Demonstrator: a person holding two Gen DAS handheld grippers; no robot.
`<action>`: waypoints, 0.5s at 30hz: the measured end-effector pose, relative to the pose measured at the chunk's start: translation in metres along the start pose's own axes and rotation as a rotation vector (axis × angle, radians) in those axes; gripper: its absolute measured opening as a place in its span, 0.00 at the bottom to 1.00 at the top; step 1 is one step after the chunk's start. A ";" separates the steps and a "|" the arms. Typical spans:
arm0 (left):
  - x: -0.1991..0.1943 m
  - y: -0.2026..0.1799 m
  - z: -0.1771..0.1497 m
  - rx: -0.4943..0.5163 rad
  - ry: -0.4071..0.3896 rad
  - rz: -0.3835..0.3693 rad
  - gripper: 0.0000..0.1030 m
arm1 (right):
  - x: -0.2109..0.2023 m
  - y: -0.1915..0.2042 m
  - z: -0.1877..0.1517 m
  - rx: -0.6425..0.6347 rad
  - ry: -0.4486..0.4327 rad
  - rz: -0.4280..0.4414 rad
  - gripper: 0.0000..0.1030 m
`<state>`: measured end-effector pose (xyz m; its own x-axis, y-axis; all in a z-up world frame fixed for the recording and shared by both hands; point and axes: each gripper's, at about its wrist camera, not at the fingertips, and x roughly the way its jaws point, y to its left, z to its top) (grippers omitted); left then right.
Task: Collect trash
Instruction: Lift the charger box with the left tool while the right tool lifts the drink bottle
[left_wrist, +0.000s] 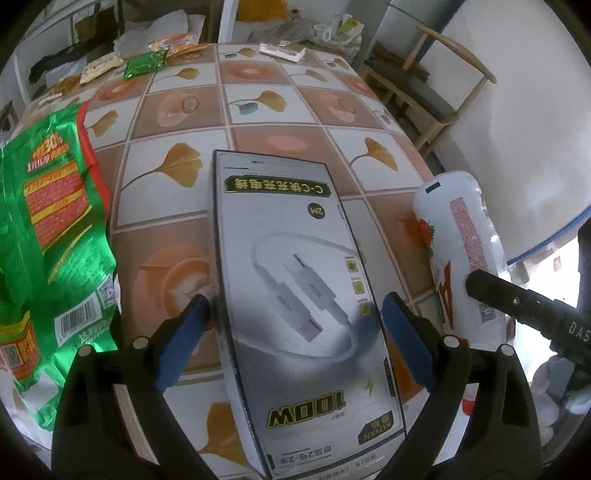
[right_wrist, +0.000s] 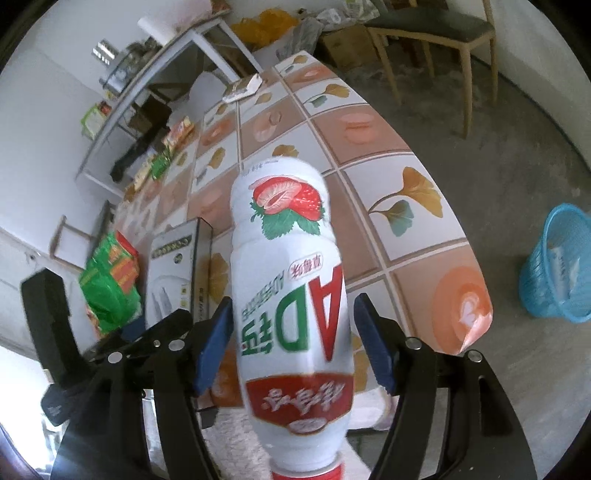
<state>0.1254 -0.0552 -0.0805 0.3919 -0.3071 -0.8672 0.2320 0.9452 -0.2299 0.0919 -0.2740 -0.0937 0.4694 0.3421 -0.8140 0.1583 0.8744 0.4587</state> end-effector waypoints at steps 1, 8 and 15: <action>0.001 -0.002 0.000 0.012 -0.003 0.007 0.88 | 0.001 0.003 0.000 -0.014 0.004 -0.005 0.63; 0.002 -0.007 -0.002 0.065 -0.022 0.031 0.88 | 0.007 0.012 0.002 -0.059 0.017 -0.039 0.63; 0.003 -0.008 -0.003 0.079 -0.034 0.029 0.88 | 0.011 0.007 0.001 -0.031 0.023 -0.036 0.63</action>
<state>0.1218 -0.0637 -0.0825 0.4292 -0.2844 -0.8573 0.2893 0.9424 -0.1678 0.0993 -0.2643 -0.0984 0.4434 0.3180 -0.8381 0.1474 0.8964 0.4181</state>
